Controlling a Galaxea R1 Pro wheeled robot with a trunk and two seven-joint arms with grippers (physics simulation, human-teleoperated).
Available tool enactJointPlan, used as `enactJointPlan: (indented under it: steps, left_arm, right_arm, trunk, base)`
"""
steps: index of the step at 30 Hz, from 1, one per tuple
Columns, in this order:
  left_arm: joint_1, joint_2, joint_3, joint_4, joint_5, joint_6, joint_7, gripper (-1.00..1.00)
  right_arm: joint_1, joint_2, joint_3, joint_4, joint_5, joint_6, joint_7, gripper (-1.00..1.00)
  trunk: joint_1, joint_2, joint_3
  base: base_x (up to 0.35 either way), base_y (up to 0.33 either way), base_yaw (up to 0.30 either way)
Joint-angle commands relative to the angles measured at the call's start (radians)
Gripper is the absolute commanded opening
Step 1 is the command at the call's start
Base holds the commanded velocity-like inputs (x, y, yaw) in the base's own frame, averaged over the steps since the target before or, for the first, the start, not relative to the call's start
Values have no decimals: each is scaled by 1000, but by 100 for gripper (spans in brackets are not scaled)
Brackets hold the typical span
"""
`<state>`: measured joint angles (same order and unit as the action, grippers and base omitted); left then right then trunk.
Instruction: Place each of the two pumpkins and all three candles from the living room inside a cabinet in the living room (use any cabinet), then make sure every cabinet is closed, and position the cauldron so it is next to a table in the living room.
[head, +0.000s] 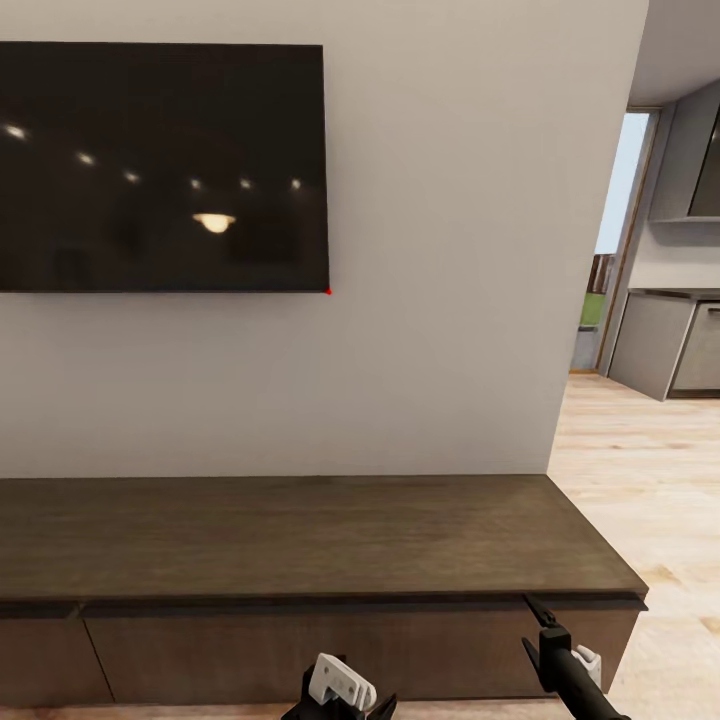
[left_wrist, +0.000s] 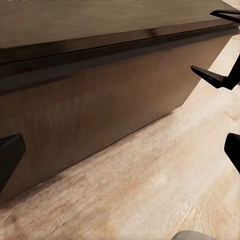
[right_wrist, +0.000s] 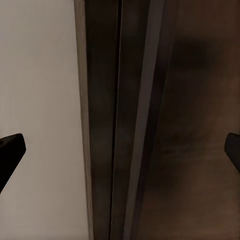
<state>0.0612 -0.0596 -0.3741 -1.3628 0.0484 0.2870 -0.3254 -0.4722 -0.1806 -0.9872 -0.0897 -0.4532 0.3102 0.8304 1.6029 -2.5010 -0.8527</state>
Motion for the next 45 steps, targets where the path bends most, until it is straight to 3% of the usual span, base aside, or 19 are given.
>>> enactJointPlan:
  steps: [1,4,15,24,30,34,45]
  left_arm:
    - [0,0,1,-2,5,8,-3,100]
    - [0,-1,1,-2,5,8,-3,100]
    - [0,-2,1,-1,4,7,-3,100]
    - [0,-2,1,-1,4,6,-3,100]
    - [0,-2,1,-1,4,6,-3,100]
    - [0,-2,1,0,4,6,-2,100]
    - [0,-2,1,1,3,6,0,100]
  right_arm:
    - [0,0,2,0,-10,9,1,100]
    - [0,0,2,0,-10,9,1,100]
    - [0,-1,3,-1,-9,9,5,100]
    - [0,-6,7,-1,-5,10,75,100]
    - [0,-9,7,0,-4,10,82,100]
    - [0,-10,7,1,-4,10,83,100]
    - [0,-11,7,0,-4,10,84,100]
  trunk:
    - [0,-1,-5]
    - [2,-1,-16]
    - [2,-1,-16]
    - [2,-1,-16]
    - [2,-1,-16]
    - [3,-2,-32]
    - [3,-2,-32]
  base:
    - [0,0,0]
    - [0,0,0]
    - [0,0,0]
    - [0,0,0]
    - [0,0,0]
    - [0,0,0]
    - [0,0,0]
